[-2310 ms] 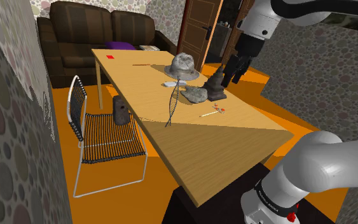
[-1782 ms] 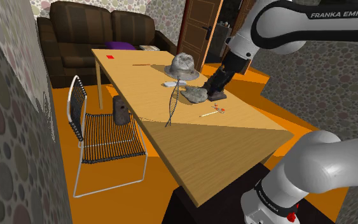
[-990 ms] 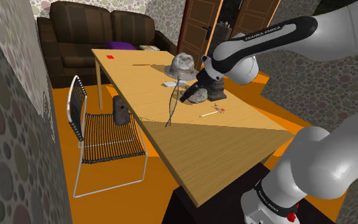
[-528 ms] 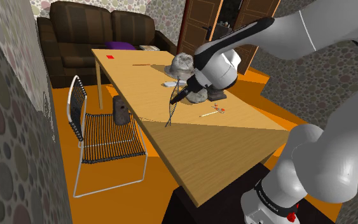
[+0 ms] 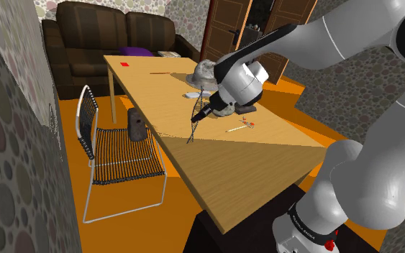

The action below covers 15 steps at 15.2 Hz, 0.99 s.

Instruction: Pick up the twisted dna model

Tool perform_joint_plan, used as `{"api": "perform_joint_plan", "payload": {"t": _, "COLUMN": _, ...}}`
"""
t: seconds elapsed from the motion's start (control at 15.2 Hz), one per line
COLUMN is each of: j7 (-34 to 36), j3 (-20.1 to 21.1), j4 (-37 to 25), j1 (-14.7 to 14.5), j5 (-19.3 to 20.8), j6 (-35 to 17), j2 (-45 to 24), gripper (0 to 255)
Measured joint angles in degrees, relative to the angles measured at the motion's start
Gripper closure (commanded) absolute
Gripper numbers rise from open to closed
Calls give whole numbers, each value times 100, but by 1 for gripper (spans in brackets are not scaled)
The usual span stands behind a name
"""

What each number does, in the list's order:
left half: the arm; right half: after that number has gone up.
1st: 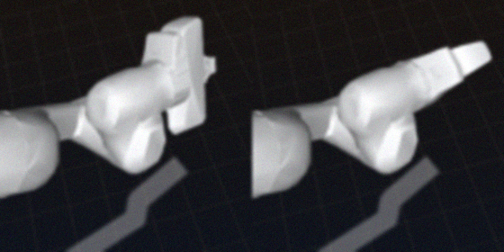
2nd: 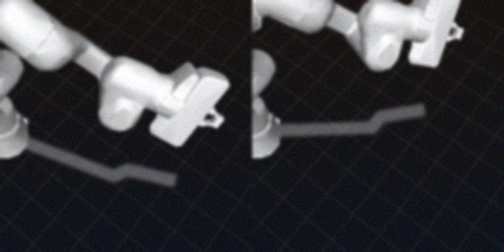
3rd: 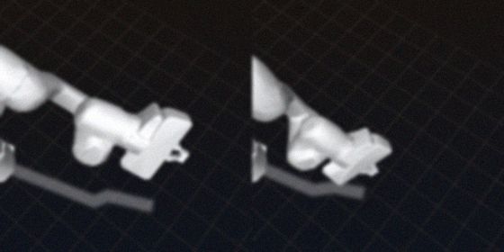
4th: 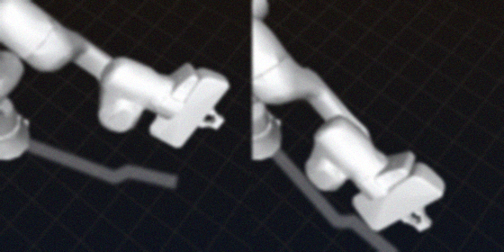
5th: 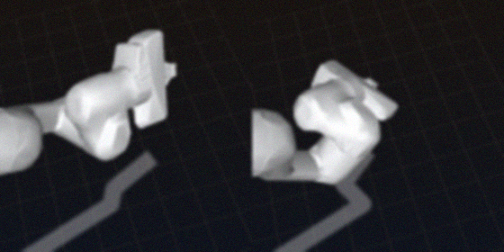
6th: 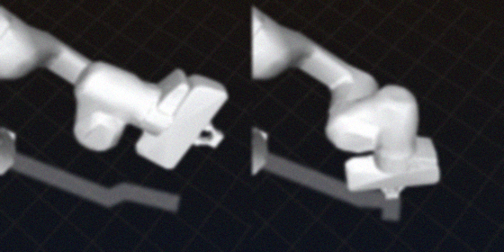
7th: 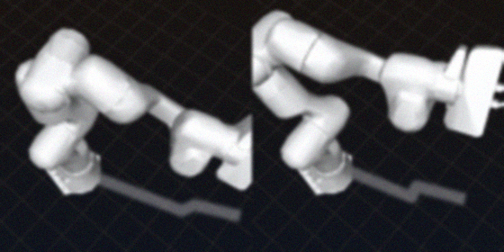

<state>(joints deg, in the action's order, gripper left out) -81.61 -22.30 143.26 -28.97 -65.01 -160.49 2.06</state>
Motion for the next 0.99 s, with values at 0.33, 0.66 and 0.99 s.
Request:
{"api": "perform_joint_plan", "payload": {"t": 0.33, "j7": -14, "j3": -1, "j4": 0, "j1": -1, "j5": -15, "j6": -4, "j2": -3, "gripper": 255}}
{"api": "perform_joint_plan", "payload": {"t": 0.66, "j7": 171, "j3": -7, "j4": 14, "j1": 23, "j5": 200, "j6": 21, "j2": 83, "gripper": 255}}
{"api": "perform_joint_plan", "payload": {"t": 0.99, "j7": 936, "j3": 49, "j4": 71, "j1": 128, "j5": 1031, "j6": 101, "j2": 430, "gripper": 255}}
